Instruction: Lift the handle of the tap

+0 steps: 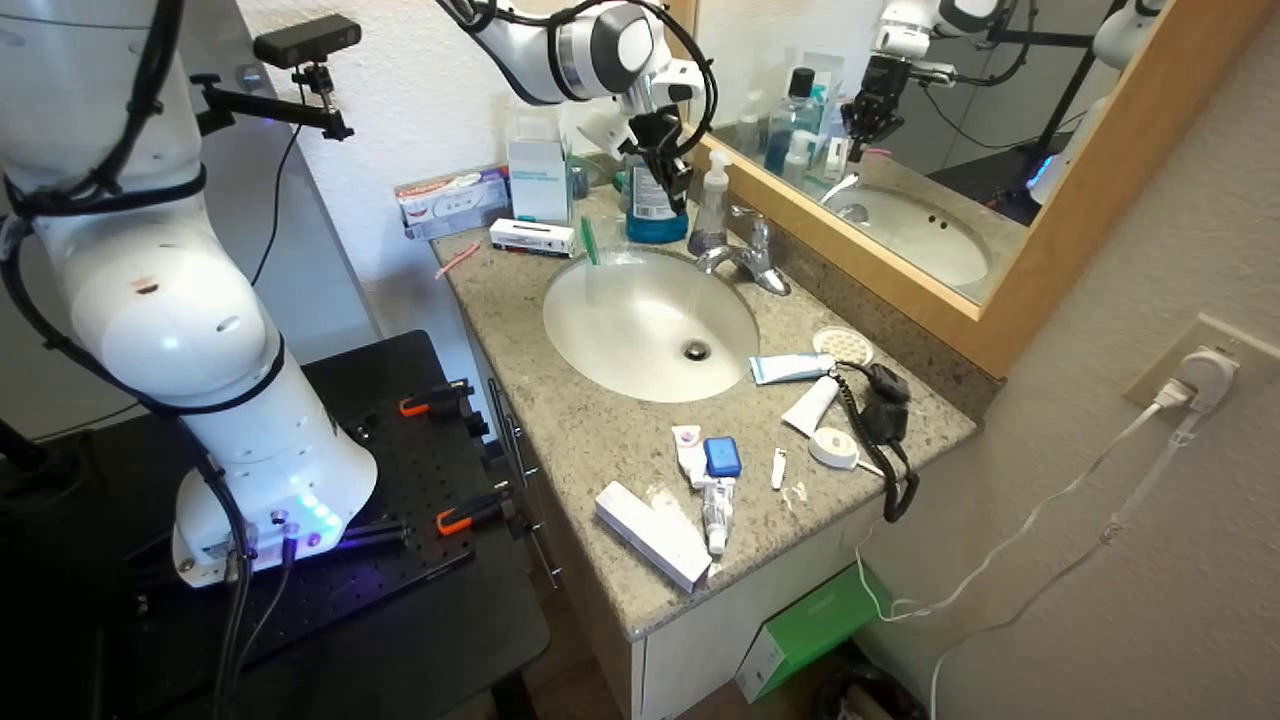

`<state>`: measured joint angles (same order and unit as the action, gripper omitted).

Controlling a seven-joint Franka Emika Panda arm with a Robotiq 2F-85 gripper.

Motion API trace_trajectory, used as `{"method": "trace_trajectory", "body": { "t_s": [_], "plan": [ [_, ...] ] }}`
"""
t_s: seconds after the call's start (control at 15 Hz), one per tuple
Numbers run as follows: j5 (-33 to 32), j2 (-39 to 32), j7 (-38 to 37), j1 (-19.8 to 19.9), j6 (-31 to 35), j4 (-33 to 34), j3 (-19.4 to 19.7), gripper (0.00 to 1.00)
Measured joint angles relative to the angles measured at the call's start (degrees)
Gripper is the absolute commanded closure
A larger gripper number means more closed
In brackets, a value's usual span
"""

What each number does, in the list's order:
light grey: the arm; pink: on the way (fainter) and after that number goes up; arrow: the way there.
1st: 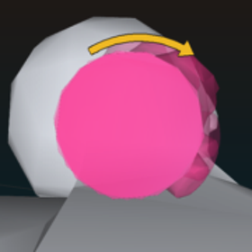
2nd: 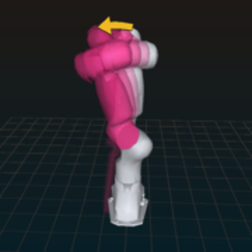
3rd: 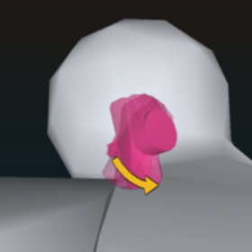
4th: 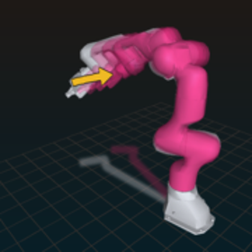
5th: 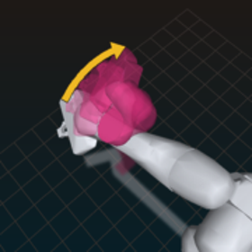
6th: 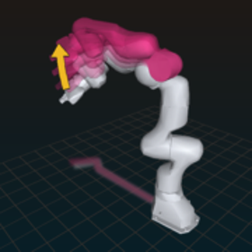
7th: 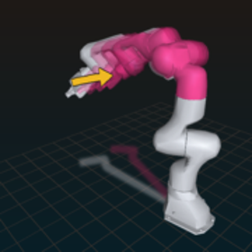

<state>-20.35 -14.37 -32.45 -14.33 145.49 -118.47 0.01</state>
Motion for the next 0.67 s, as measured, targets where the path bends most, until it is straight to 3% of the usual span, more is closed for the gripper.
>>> {"method": "trace_trajectory", "body": {
  "t_s": [0.33,0.67],
  "plan": [
    [13.02,2.63,12.9,2.26,-10.26,-0.08,-3.09,1.0],
    [20.67,4.94,23.45,4.2,-21.37,0.32,-4.64,1.0]
  ]
}}
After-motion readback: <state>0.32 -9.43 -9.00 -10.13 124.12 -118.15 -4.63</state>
